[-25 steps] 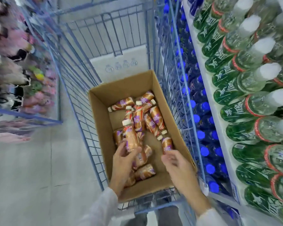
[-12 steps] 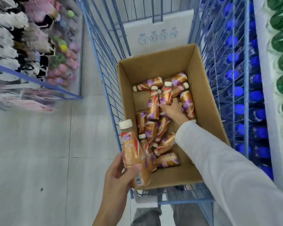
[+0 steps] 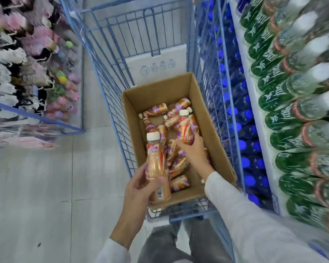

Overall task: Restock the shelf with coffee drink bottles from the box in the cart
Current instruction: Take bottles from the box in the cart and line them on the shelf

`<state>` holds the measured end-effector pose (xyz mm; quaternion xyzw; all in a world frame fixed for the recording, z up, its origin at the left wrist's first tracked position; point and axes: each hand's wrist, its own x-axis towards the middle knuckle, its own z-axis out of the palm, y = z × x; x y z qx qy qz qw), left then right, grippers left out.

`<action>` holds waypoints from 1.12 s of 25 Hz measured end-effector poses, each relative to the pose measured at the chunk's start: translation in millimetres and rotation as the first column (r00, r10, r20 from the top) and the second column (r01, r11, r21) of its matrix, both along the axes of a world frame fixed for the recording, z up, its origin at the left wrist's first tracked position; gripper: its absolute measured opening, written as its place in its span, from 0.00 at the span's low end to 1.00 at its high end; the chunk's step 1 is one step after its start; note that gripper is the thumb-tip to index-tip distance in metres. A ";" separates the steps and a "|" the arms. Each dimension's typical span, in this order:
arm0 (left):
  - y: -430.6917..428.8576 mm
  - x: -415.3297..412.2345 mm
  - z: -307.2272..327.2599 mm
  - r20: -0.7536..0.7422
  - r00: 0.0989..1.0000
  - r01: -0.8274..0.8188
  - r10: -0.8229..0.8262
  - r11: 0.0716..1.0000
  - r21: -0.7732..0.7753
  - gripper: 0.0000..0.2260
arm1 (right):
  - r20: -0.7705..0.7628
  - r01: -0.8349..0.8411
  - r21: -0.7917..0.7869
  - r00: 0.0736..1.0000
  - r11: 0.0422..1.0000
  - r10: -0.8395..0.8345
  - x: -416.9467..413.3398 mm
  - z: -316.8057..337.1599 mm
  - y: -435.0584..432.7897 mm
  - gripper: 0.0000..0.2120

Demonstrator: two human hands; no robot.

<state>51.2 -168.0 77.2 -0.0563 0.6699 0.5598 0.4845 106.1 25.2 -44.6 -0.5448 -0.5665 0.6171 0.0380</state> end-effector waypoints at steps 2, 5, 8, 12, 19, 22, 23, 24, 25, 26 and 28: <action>20.4 5.8 22.1 0.016 0.999 0.042 -0.044 0.995 0.088 0.28 | -0.063 0.099 0.000 0.993 0.995 -0.099 40.0 54.0 -10.6 0.36; 53.7 24.9 51.6 -0.019 0.984 0.176 -0.176 0.965 0.196 0.25 | -0.114 0.241 0.039 0.965 0.970 -0.236 97.3 133.7 -25.4 0.22; 85.9 65.9 86.4 -0.070 0.941 0.337 -0.332 0.896 0.289 0.19 | -0.135 0.391 0.085 0.916 0.916 -0.379 157.0 198.3 -40.4 0.18; 105.9 139.8 121.8 -0.107 0.844 0.525 -0.525 0.768 0.368 0.21 | -0.223 0.594 0.108 0.796 0.797 -0.563 235.2 259.4 -65.4 0.21; 77.5 303.7 176.7 -0.243 0.628 0.759 -0.739 0.513 0.402 0.23 | -0.339 0.824 0.177 0.564 0.538 -0.753 411.7 329.6 -156.3 0.20; 43.8 386.1 204.7 -0.280 0.565 0.793 -0.776 0.417 0.444 0.20 | -0.380 0.872 0.209 0.490 0.443 -0.785 492.3 354.1 -211.2 0.20; 32.8 411.6 213.5 -0.291 0.540 0.805 -0.790 0.383 0.453 0.19 | -0.408 0.887 0.221 0.462 0.406 -0.788 516.2 362.8 -229.2 0.19; 22.2 435.5 222.0 -0.307 0.512 0.817 -0.802 0.345 0.462 0.19 | -0.433 0.899 0.235 0.437 0.369 -0.788 539.6 367.6 -245.2 0.19; 12.2 460.1 229.4 -0.329 0.485 0.828 -0.810 0.305 0.469 0.20 | -0.456 0.910 0.252 0.411 0.328 -0.789 562.1 374.4 -261.0 0.19; 2.9 481.9 235.2 -0.349 0.456 0.840 -0.819 0.267 0.472 0.20 | -0.471 0.920 0.265 0.385 0.289 -0.794 582.3 378.4 -274.8 0.19; -15.0 525.6 249.4 -0.368 0.405 0.849 -0.837 0.195 0.492 0.20 | -0.497 0.935 0.286 0.331 0.209 -0.802 621.4 388.7 -300.1 0.21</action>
